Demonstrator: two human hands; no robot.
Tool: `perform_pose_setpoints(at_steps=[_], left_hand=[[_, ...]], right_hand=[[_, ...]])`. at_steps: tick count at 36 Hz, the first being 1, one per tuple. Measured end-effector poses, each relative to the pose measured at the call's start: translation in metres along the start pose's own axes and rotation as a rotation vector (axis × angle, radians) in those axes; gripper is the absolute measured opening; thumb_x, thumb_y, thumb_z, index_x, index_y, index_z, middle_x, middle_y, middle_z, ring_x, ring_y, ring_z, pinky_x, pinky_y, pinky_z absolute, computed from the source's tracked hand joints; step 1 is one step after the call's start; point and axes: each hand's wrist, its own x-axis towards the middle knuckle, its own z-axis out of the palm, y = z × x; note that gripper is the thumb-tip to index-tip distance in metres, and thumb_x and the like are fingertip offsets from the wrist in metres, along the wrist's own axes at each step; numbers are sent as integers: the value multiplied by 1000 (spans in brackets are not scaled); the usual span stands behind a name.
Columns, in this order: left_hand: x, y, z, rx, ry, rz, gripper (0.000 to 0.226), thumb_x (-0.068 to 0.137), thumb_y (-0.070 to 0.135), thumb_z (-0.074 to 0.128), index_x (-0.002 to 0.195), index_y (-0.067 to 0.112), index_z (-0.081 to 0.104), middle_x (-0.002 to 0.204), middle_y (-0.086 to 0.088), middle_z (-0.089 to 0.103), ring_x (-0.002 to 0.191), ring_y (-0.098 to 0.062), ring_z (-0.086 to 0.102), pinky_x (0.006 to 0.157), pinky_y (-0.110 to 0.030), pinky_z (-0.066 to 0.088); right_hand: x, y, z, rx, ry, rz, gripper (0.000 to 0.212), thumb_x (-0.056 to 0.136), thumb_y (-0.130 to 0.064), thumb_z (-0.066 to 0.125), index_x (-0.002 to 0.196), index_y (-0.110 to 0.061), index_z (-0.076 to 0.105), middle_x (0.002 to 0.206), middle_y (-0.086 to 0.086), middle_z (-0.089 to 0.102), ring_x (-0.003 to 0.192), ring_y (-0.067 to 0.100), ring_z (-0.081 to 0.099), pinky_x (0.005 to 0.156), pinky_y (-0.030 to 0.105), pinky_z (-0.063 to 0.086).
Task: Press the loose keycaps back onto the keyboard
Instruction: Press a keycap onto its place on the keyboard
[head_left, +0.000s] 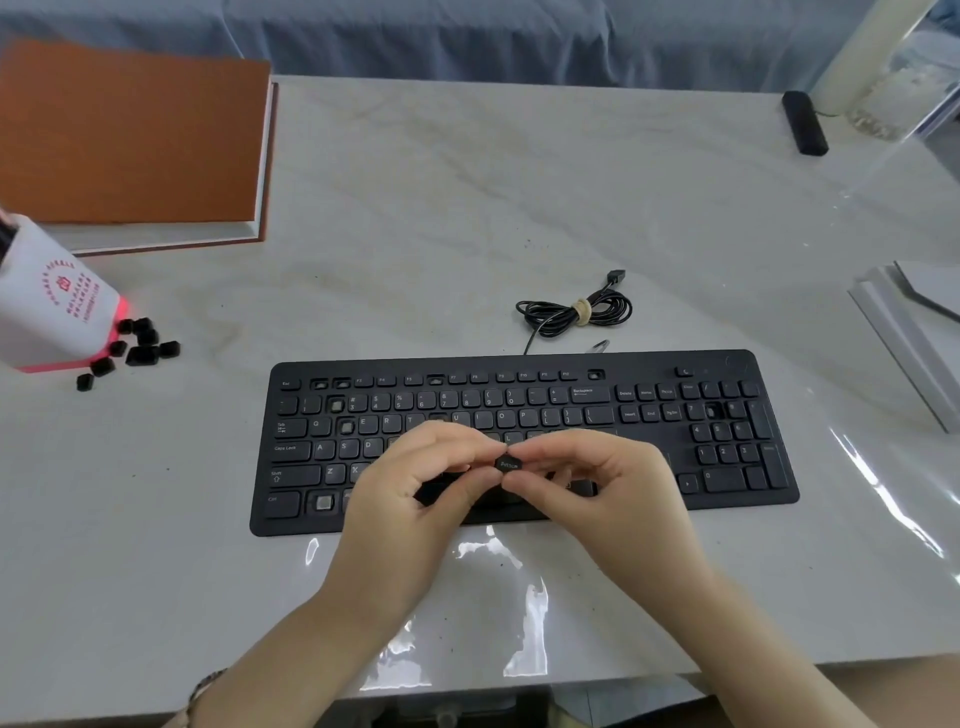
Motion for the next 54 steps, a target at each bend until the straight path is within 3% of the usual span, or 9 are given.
perform_pose_setpoints(at_steps=[7,10,13,19,33,40,47,49,54], left_hand=[[-2,-23,0,297,-78,93,32,88,33,50,117,27,61,129,19,51,126,2,41,104,-7,24],[2,-39,-2,480,-41,138,37,92,28,44,121,12,62,137,1,48,136,-9,32,112,-19,22],[10,-53,-5,706,-21,143,43,93,27,41,126,5,57,142,-13,44,138,-24,29,113,-37,20],[17,-68,-11,1006,-55,51,53,93,39,33,133,9,52,144,-17,43,136,-30,34,111,-44,19],[17,-71,-9,1041,-27,67,52,92,38,35,133,12,53,143,-12,46,135,-28,37,110,-46,22],[18,-71,-9,1038,-23,67,52,92,38,35,132,11,54,142,-12,47,135,-29,39,110,-46,23],[17,-71,-9,1047,-20,65,52,92,39,35,132,12,54,142,-11,47,135,-28,39,111,-45,22],[17,-71,-9,1042,-16,66,52,92,39,35,132,12,54,142,-11,47,135,-27,37,110,-45,22],[18,-73,-9,1035,-7,81,52,92,38,36,132,11,54,142,-12,47,134,-27,38,110,-46,23]], right_hand=[[8,24,-10,-217,-3,50,33,74,-13,76,70,-42,61,75,-23,65,67,-4,57,63,8,42],[17,43,-23,-276,47,90,29,74,-14,77,70,-39,63,66,-13,64,67,-3,56,64,9,42],[29,60,-40,-297,143,118,27,74,-12,76,70,-36,63,70,-14,63,66,-1,55,65,6,42],[57,72,-67,-394,249,78,16,76,-15,74,76,-29,68,78,-9,65,67,3,52,65,6,40],[87,70,-74,-538,75,65,8,77,-17,74,84,-21,73,81,-9,60,65,8,47,61,5,34],[92,70,-74,-531,65,88,8,76,-16,74,81,-22,73,80,-12,59,60,-9,48,61,3,34],[91,65,-65,-666,123,171,4,79,-20,72,82,-21,73,82,-15,58,77,7,54,76,31,46],[83,64,-58,-823,165,91,7,83,-20,68,85,-18,74,90,-7,59,89,17,56,71,30,44],[63,75,-49,-1053,236,-259,8,75,-12,71,82,-7,74,81,9,60,72,33,58,55,35,48]])
